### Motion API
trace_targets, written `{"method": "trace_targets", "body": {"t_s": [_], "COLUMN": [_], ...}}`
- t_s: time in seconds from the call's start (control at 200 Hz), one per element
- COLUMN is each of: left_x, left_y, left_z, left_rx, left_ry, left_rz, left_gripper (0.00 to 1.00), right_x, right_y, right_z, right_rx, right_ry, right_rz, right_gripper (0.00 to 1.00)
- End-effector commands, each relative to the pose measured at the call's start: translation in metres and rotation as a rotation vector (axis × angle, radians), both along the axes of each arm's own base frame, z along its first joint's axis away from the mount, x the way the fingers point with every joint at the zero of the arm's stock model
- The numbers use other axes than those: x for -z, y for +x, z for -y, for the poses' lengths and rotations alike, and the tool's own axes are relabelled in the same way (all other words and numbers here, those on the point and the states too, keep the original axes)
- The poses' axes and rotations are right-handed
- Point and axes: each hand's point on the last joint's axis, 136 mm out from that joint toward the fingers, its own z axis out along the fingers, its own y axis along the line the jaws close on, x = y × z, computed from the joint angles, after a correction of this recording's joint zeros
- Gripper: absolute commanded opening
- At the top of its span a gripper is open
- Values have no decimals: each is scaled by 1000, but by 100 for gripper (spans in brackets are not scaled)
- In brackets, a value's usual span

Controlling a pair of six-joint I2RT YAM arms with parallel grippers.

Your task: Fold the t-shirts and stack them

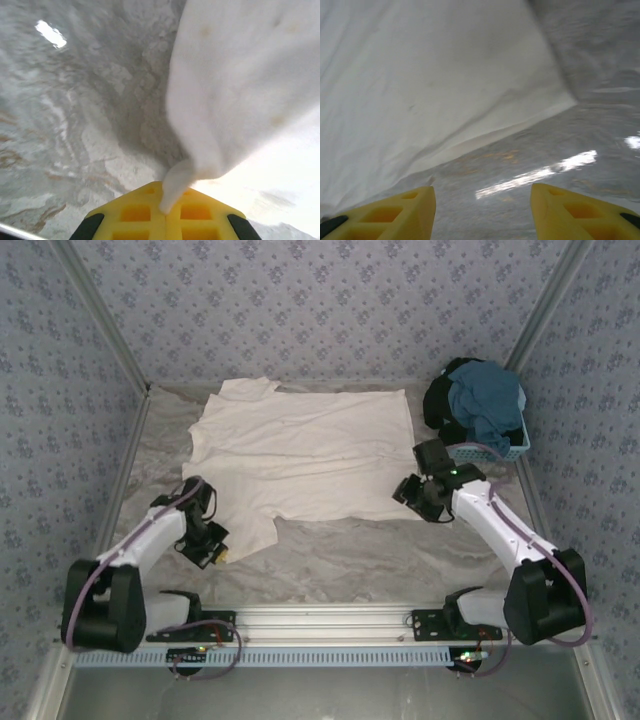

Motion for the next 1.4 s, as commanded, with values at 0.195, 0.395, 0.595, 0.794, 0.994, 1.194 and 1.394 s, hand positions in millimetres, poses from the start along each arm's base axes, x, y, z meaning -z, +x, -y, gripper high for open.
{"method": "trace_targets", "body": {"t_s": [0.195,0.395,0.595,0.794,0.994,1.194,1.394], "left_x": [-12,-17,-17,-18,-19,-24,-34], "left_y": [-25,-28,-31,-31,-30,-24,-29], "left_z": [-5,-9,-9,-9,-9,-9,-12], "left_rx": [-56,-60,-51,-52,-49,-50,-64], "left_ry": [18,31,32,32,28,34,44], "left_rz": [-3,17,13,20,25,45,39], "left_gripper": [0,0,0,0,0,0,0], "right_x": [43,54,68,84,90,96,77], "right_y": [-27,-9,-4,-1,14,13,4], "right_z": [45,38,36,36,37,37,42], "right_rx": [261,269,281,302,273,274,280], "right_ry": [-34,-4,6,8,-11,-13,-51], "right_rz": [-160,-151,-200,-220,-206,-211,-176], "right_gripper": [50,50,47,46,35,8,0]}}
